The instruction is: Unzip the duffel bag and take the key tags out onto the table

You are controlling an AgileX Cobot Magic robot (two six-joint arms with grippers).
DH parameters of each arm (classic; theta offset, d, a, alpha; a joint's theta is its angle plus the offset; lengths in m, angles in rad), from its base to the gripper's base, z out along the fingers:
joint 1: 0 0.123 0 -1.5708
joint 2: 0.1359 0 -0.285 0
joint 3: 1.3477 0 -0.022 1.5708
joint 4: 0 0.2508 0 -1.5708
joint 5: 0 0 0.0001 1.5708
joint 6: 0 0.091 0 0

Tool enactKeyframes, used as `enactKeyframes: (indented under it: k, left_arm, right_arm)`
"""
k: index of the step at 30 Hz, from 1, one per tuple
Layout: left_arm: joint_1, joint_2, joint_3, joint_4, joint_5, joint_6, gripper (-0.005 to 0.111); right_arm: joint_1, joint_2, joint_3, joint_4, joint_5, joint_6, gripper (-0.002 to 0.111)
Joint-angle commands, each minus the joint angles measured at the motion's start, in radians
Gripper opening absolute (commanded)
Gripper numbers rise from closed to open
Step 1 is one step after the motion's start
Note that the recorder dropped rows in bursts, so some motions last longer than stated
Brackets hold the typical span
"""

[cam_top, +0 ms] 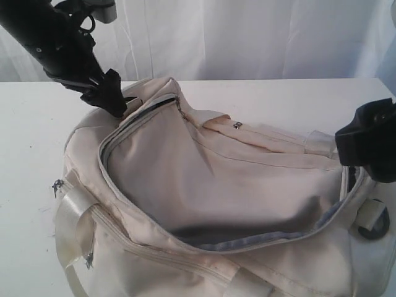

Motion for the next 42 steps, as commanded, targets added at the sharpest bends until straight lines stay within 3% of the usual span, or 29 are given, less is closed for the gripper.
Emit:
enactKeyframes:
  k: [1, 4, 8, 11, 14, 16, 20, 25, 37, 42]
  left_arm:
    - [0.003, 0.035, -0.002, -0.002, 0.004, -0.022, 0.071]
    - [0.003, 0.046, -0.002, -0.002, -0.026, -0.036, 0.054]
    - [0.003, 0.046, 0.0, 0.006, -0.044, -0.055, 0.022]
    - [0.003, 0.044, 0.0, 0.12, -0.043, -0.205, 0.0]
    - [0.027, 0.031, 0.0, 0.283, 0.001, -0.388, 0.0]
    - [0.06, 0.017, 0.0, 0.305, 0.038, -0.415, 0.0]
    - [0.171, -0.053, 0.038, 0.258, 0.081, -0.402, 0.0]
    - [0.271, -0.176, 0.154, 0.131, 0.037, -0.321, 0.0]
    - [0.378, -0.405, 0.391, 0.152, -0.047, -0.388, 0.0]
    - [0.374, -0.417, 0.448, 0.04, -0.054, -0.295, 0.001]
  right_arm:
    - [-0.005, -0.007, -0.001, -0.001, 0.002, 0.042, 0.068]
    - [-0.005, -0.007, -0.001, -0.001, 0.002, 0.082, 0.068]
    - [-0.005, -0.007, -0.001, -0.001, 0.002, 0.084, 0.068]
    - [-0.005, -0.007, -0.001, -0.001, 0.002, 0.086, 0.068]
    - [-0.005, -0.007, -0.001, -0.001, 0.002, 0.086, 0.068]
    - [-0.005, -0.007, -0.001, -0.003, 0.002, 0.086, 0.068]
    - [-0.005, -0.007, -0.001, -0.012, 0.002, 0.107, 0.068]
    - [-0.005, -0.002, -0.001, -0.061, 0.002, 0.112, 0.068]
    - [-0.105, 0.078, -0.001, -0.103, 0.002, 0.042, 0.065]
    - [-0.106, 0.146, -0.015, -0.009, -0.191, -0.099, 0.06]
